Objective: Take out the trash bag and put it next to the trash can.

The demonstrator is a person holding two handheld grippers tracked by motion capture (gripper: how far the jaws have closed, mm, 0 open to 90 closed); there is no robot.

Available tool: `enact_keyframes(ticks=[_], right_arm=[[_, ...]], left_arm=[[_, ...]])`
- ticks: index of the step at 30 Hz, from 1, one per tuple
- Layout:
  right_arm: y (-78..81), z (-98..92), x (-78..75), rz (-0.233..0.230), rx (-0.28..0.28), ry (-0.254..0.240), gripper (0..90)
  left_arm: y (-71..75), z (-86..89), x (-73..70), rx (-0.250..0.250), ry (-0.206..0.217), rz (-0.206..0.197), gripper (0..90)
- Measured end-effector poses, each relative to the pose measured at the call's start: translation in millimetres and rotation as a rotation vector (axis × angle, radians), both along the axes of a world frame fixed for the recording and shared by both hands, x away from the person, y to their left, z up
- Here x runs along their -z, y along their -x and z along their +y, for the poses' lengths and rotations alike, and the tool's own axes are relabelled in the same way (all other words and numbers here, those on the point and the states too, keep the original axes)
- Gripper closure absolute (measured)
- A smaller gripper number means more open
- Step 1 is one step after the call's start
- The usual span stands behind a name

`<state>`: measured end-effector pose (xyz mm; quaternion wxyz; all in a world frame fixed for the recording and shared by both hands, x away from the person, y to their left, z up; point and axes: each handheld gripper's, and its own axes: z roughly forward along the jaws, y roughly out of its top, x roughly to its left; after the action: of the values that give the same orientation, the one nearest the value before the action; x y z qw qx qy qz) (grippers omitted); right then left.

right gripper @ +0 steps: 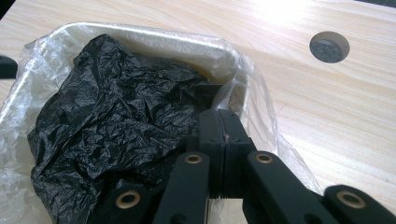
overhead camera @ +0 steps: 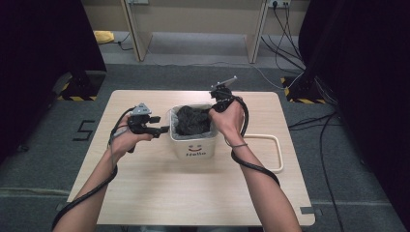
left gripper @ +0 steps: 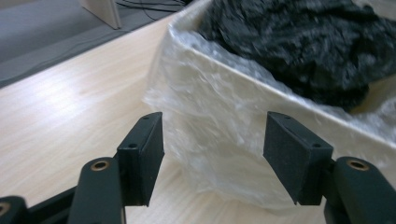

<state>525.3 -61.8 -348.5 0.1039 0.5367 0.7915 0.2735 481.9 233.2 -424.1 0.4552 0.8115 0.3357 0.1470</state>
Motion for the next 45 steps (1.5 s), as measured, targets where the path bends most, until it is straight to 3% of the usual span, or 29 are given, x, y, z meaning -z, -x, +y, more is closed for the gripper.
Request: enact_keyframes(ticks=[1,4,9,20,26,32,45], right_arm=[[-0.1,-0.1,0.0,-0.001,0.0,0.001,89.6],[0.0,-1.0,0.0,-0.001,0.002,0.002,89.5],[0.3,-2.1,1.0,0.003,0.006,0.001,89.4],[0.9,0.9,2.8,0.006,0.0,0.002,89.3],[1.0,0.3,2.6,0.006,0.001,0.001,89.3],[1.2,0.3,3.1,0.006,0.0,0.0,89.4],[3.6,4.4,-4.2,-0.017,-0.003,-0.009,90.0]], left_arm=[[-0.1,-0.3,2.5,0.014,0.01,0.009,37.1],[-0.2,-2.4,8.2,0.066,-0.019,0.022,37.6],[-2.5,-4.3,12.1,0.094,-0.037,0.035,42.3],[-7.5,-8.9,12.6,0.104,-0.049,-0.019,74.3],[-5.9,-11.5,10.2,0.081,-0.016,-0.029,89.6],[-1.3,-10.4,1.6,0.082,-0.009,-0.067,90.0],[11.0,-17.5,-36.0,0.077,0.01,-0.188,90.0]])
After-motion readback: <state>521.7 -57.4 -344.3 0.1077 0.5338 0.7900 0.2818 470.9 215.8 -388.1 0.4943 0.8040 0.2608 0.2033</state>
